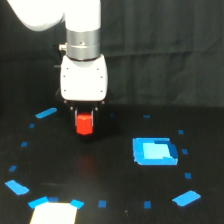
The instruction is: Pick up the red object from the table
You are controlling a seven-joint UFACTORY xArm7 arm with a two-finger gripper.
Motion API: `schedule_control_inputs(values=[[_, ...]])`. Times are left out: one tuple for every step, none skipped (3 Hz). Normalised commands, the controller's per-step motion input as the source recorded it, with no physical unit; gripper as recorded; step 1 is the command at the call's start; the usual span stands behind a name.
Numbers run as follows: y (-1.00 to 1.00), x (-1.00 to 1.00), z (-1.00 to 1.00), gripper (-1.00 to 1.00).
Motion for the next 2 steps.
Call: schedule_control_inputs(values=[[-0.31, -0.02, 1.0, -0.77], [0.72, 0.81, 0.97, -0.48]])
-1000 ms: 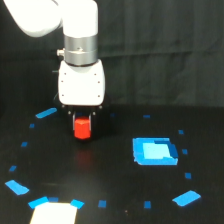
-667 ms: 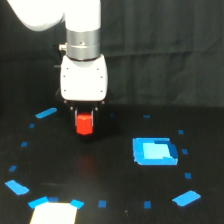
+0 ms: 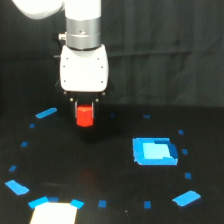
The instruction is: Pick up the red object from the table
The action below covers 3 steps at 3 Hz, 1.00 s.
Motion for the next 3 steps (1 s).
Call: schedule_control_inputs(values=[[0.72, 0.95, 1.0, -0.77], [-0.73, -0.19, 1.0, -1.0], [-0.31, -0.42, 1.0, -1.0]])
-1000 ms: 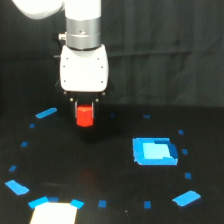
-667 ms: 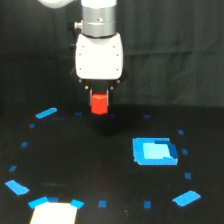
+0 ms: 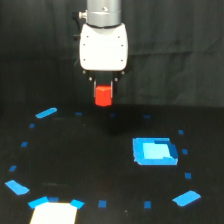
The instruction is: Pick up the red object from the table
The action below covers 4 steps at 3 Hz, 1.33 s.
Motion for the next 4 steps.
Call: schedule_control_inputs(values=[[-0.41, -0.29, -0.4, -1.0], [-0.51, 0.04, 0.12, -1.0], [-0.14, 0.04, -0.2, -1.0], [-0.16, -0.21, -0.08, -1.0]])
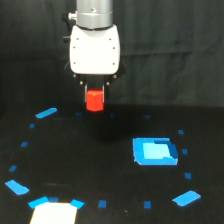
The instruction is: Pick up the red object from the table
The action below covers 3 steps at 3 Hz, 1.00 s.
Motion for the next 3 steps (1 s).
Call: schedule_control_inputs(values=[[-0.35, 0.22, -0.41, -1.0], [-0.35, 0.03, 0.12, -0.99], [-0.05, 0.14, -0.05, -1.0]])
